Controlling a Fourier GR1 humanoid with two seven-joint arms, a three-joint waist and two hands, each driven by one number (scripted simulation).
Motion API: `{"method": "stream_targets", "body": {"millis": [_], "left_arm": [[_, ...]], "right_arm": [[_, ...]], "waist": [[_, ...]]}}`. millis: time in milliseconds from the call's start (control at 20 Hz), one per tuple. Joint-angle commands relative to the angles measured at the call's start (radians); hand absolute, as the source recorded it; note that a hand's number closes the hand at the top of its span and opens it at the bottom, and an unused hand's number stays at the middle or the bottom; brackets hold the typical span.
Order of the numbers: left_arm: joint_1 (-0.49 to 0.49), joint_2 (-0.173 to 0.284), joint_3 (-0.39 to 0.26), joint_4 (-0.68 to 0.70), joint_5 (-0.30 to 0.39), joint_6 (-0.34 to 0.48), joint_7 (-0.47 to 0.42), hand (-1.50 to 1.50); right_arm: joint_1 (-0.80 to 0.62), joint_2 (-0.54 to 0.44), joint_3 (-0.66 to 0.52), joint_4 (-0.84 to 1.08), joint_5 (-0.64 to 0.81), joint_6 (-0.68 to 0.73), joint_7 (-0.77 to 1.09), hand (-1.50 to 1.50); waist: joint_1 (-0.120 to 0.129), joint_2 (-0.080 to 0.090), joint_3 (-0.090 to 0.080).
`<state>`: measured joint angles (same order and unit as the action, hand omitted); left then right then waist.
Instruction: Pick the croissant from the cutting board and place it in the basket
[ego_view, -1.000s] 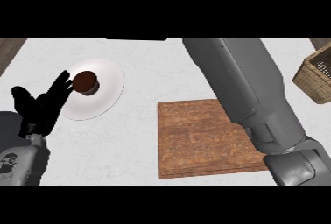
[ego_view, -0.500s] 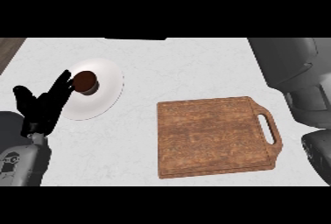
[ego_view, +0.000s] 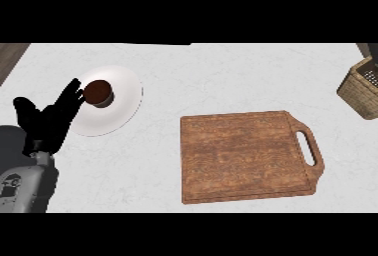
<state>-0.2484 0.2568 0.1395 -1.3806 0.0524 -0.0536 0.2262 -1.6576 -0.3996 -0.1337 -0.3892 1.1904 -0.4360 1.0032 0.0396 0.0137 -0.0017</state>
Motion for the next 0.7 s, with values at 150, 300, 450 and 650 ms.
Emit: {"method": "stream_targets", "body": {"millis": [150, 300, 450, 650], "left_arm": [[-0.018, 0.01, 0.01, 0.012, 0.008, -0.013, 0.012, 0.0], [0.032, 0.018, 0.022, -0.018, 0.014, -0.018, -0.002, 0.0], [-0.02, -0.031, -0.025, 0.015, -0.044, 0.037, -0.013, 0.0], [0.006, -0.022, -0.004, 0.024, -0.019, 0.012, -0.019, 0.0]], "right_arm": [[0.036, -0.097, -0.01, 0.092, 0.049, -0.042, 0.034, 1.5], [0.028, -0.156, -0.03, 0.079, 0.033, 0.009, 0.023, 1.5], [0.061, -0.172, -0.054, 0.106, 0.012, -0.034, -0.059, 1.5], [0.151, -0.19, -0.072, 0.08, -0.016, -0.05, -0.123, 1.5]], "waist": [[-0.003, 0.002, 0.001], [-0.01, -0.007, 0.001], [-0.006, 0.002, 0.001], [-0.018, -0.004, 0.002]]}}
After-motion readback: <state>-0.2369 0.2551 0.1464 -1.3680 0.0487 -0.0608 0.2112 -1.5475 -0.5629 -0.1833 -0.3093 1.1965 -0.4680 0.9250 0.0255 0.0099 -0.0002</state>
